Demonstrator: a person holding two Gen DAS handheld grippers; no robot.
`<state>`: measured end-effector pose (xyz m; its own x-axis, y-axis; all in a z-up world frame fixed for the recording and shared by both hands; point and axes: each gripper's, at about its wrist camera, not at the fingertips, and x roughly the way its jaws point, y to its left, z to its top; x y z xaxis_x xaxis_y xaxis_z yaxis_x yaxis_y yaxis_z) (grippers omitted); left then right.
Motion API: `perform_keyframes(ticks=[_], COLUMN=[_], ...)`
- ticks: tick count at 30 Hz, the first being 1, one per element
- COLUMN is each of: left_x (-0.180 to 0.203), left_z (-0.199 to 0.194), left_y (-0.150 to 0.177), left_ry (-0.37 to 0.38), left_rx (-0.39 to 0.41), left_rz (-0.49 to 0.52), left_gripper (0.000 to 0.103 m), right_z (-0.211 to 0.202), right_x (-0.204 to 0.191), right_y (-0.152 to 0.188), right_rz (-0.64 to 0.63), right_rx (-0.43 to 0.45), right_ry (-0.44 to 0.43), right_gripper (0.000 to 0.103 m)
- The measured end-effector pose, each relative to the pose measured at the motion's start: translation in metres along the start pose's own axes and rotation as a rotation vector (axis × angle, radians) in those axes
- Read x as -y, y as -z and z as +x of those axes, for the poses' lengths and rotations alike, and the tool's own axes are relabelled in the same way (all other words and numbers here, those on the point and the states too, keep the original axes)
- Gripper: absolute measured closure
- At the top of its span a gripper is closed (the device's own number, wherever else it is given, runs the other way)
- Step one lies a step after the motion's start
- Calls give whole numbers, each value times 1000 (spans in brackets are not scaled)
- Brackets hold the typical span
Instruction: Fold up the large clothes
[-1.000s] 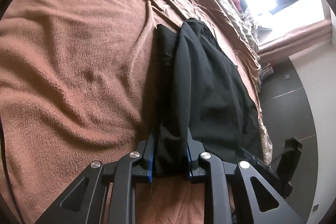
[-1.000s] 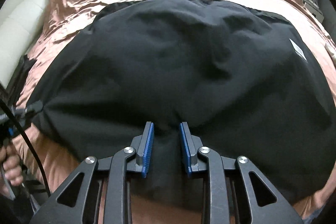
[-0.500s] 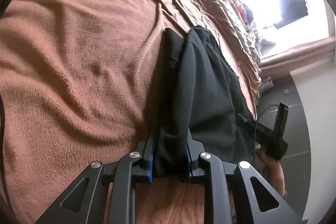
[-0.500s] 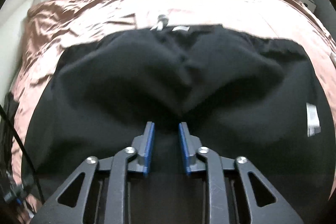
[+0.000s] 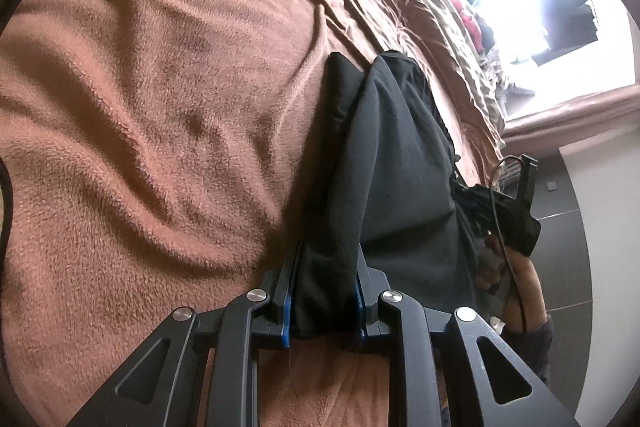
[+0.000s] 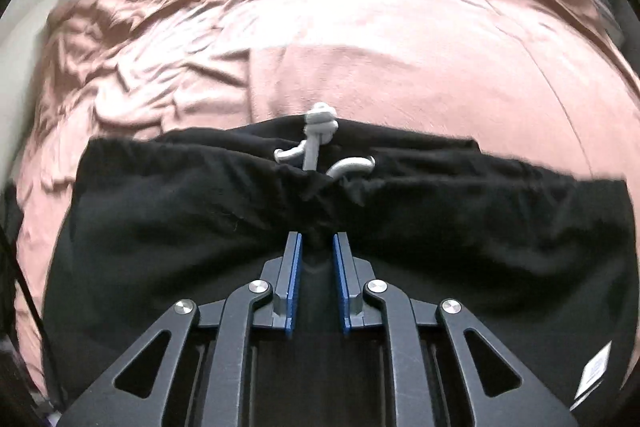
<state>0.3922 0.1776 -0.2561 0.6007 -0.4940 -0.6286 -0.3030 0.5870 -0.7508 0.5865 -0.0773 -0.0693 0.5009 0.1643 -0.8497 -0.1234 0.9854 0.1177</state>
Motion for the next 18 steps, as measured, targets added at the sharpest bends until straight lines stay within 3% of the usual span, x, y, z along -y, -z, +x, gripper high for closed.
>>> perform_keyframes(ticks=[4, 8, 15, 18], left_x=[3, 11, 43, 62], left_z=[-6, -18, -37, -43], left_y=[0, -1, -2, -2], left_ry=[25, 54, 98, 118], left_rx=[10, 31, 64, 75], left_rz=[-3, 14, 80, 115], left_gripper=[81, 83, 87, 88], right_z=[-33, -66, -92, -97], right_x=[6, 14, 38, 42], right_y=[17, 55, 120, 139], right_rz=[-4, -20, 30, 18], right_rx=[38, 70, 31, 24], right_ry=[-55, -110, -210, -244], right_gripper=[90, 90, 89, 84])
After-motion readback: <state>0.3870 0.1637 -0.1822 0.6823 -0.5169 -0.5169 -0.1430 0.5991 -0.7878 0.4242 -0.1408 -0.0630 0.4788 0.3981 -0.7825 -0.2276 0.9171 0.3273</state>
